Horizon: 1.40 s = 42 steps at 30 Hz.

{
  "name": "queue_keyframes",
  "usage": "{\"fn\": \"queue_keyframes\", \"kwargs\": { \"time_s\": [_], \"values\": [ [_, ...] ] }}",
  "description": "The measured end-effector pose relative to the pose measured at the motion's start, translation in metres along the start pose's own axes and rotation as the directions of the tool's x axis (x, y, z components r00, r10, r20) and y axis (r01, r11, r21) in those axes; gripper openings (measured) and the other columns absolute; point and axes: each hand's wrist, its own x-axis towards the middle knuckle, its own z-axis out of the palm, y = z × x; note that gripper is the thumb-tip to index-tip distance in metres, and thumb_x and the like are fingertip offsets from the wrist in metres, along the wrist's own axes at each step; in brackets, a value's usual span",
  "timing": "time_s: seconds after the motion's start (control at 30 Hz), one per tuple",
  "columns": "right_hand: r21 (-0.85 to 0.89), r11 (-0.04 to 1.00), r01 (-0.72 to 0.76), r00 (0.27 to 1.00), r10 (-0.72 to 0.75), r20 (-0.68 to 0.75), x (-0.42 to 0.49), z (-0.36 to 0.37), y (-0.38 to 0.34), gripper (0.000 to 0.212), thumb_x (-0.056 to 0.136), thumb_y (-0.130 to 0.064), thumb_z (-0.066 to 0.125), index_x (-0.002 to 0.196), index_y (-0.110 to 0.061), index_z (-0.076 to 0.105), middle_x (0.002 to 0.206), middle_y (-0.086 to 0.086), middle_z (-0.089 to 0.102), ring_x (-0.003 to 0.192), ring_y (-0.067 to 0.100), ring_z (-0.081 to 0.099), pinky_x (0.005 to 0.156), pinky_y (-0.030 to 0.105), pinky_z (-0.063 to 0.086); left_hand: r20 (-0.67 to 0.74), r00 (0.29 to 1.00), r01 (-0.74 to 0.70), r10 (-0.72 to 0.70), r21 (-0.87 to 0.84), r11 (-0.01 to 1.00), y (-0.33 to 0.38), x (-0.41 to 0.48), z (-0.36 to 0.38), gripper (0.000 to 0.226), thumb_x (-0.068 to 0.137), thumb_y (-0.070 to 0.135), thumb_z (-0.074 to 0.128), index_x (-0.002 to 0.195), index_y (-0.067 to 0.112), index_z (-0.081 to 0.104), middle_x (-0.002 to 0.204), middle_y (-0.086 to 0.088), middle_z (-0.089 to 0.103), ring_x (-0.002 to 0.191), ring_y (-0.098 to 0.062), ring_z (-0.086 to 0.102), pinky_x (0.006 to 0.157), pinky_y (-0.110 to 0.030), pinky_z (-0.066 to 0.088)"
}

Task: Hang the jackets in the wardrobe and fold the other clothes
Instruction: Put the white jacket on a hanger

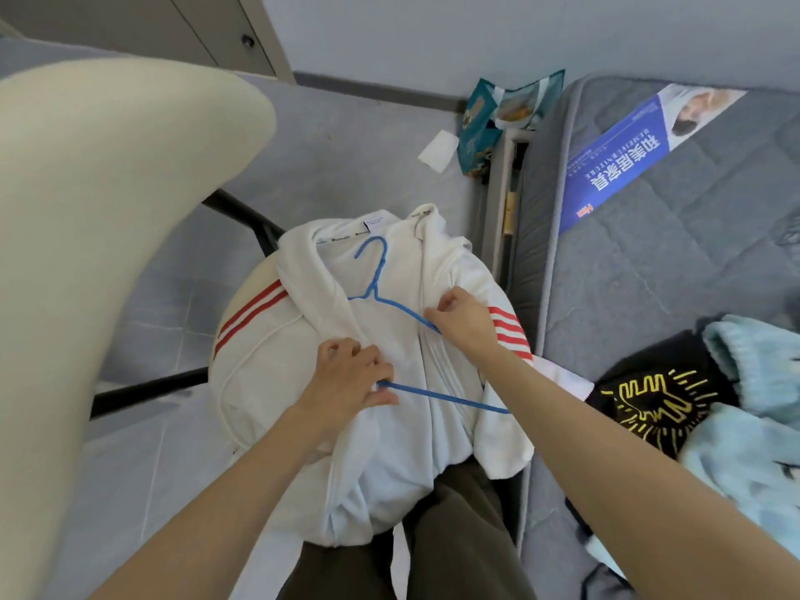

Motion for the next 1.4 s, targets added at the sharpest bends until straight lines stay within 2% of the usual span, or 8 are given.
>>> {"fn": "queue_keyframes", "kwargs": {
  "time_s": [0.13, 0.27, 0.4, 0.77, 0.97, 1.07, 1.23, 1.4],
  "values": [
    [0.004, 1.000, 0.009, 0.998, -0.008, -0.060, -0.007, -0.012, 0.004, 0.019, 0.099, -0.027, 0.046, 0.111, -0.013, 0.050, 0.098, 0.009, 0.061, 0.078, 0.018, 0.055, 0.068, 0.028, 0.046, 0.018, 1.000, 0.005, -0.007, 0.134, 0.991, -0.001, 0.001, -0.004, 0.026, 0.075, 0.052, 0.070, 0.067, 0.028, 0.066, 0.062, 0.007, 0.058, 0.059, -0.019, 0.056, 0.068, -0.031, 0.038],
    [0.227, 0.974, -0.020, 0.958, 0.083, -0.273, -0.022, -0.053, 0.012, 0.016, 0.098, -0.012, 0.038, 0.110, -0.002, 0.044, 0.101, 0.020, 0.059, 0.083, 0.030, 0.051, 0.070, 0.033, 0.037, 0.279, 0.945, 0.163, -0.173, 0.058, 0.985, 0.000, 0.009, -0.016, 0.040, 0.099, 0.051, 0.029, 0.111, 0.027, 0.059, 0.104, 0.004, 0.060, 0.100, -0.021, 0.048, 0.069, -0.028, 0.031],
    [0.296, 0.955, -0.020, 0.921, 0.133, -0.365, -0.047, -0.086, 0.026, 0.006, 0.100, -0.012, 0.032, 0.101, -0.008, 0.036, 0.083, 0.009, 0.051, 0.078, 0.029, 0.047, 0.066, 0.034, 0.031, 0.246, 0.915, 0.346, -0.319, -0.073, 0.936, 0.006, 0.030, -0.035, 0.033, 0.099, 0.044, 0.042, 0.102, 0.025, 0.069, 0.101, 0.000, 0.065, 0.099, -0.023, 0.052, 0.068, -0.029, 0.035],
    [0.306, 0.852, 0.426, 0.866, -0.287, -0.409, -0.092, -0.091, -0.014, 0.009, 0.099, -0.016, 0.044, 0.090, -0.016, 0.042, 0.063, -0.007, 0.045, 0.055, 0.008, 0.040, 0.056, 0.027, 0.030, 0.201, 0.895, 0.393, -0.398, 0.064, 0.917, 0.009, 0.097, -0.036, 0.025, 0.100, 0.027, 0.046, 0.110, 0.011, 0.063, 0.111, -0.010, 0.065, 0.103, -0.028, 0.061, 0.071, -0.032, 0.038],
    [0.578, 0.786, 0.219, 0.835, 0.155, -0.527, -0.051, -0.110, -0.020, 0.009, 0.101, -0.019, 0.039, 0.095, -0.013, 0.038, 0.072, -0.010, 0.046, 0.070, 0.014, 0.047, 0.067, 0.023, 0.032, 0.232, 0.887, 0.384, -0.399, 0.107, 0.917, -0.004, 0.081, -0.017, 0.027, 0.100, 0.025, 0.043, 0.108, 0.015, 0.066, 0.110, -0.007, 0.065, 0.104, -0.027, 0.060, 0.075, -0.034, 0.043],
    [0.608, 0.768, 0.199, 0.834, 0.193, -0.517, -0.046, -0.117, -0.018, 0.011, 0.102, -0.021, 0.036, 0.093, -0.015, 0.037, 0.075, -0.010, 0.045, 0.066, 0.004, 0.045, 0.068, 0.025, 0.035, 0.256, 0.879, 0.374, -0.402, 0.150, 0.915, -0.009, 0.078, -0.013, 0.025, 0.099, 0.023, 0.043, 0.108, 0.016, 0.066, 0.110, -0.007, 0.065, 0.105, -0.026, 0.060, 0.076, -0.033, 0.043],
    [0.815, 0.569, 0.105, 0.980, 0.082, -0.184, -0.049, -0.119, -0.041, 0.020, 0.099, -0.015, 0.044, 0.080, -0.021, 0.042, 0.077, -0.003, 0.042, 0.068, 0.009, 0.038, 0.066, 0.025, 0.034, 0.269, 0.850, 0.443, -0.452, 0.098, 0.891, -0.006, 0.081, -0.010, 0.023, 0.096, 0.009, 0.043, 0.103, 0.010, 0.065, 0.109, -0.009, 0.063, 0.103, -0.027, 0.059, 0.076, -0.034, 0.044],
    [0.846, 0.475, -0.244, 0.952, -0.050, 0.303, -0.067, -0.064, -0.058, 0.009, 0.097, -0.015, 0.047, 0.093, -0.013, 0.054, 0.074, 0.003, 0.051, 0.065, 0.014, 0.049, 0.051, 0.021, 0.045, 0.109, 0.843, 0.497, -0.526, -0.531, 0.686, -0.004, 0.076, -0.008, 0.024, 0.092, 0.010, 0.054, 0.107, 0.011, 0.073, 0.112, -0.011, 0.069, 0.104, -0.029, 0.063, 0.081, -0.022, 0.043]
  ]
}}
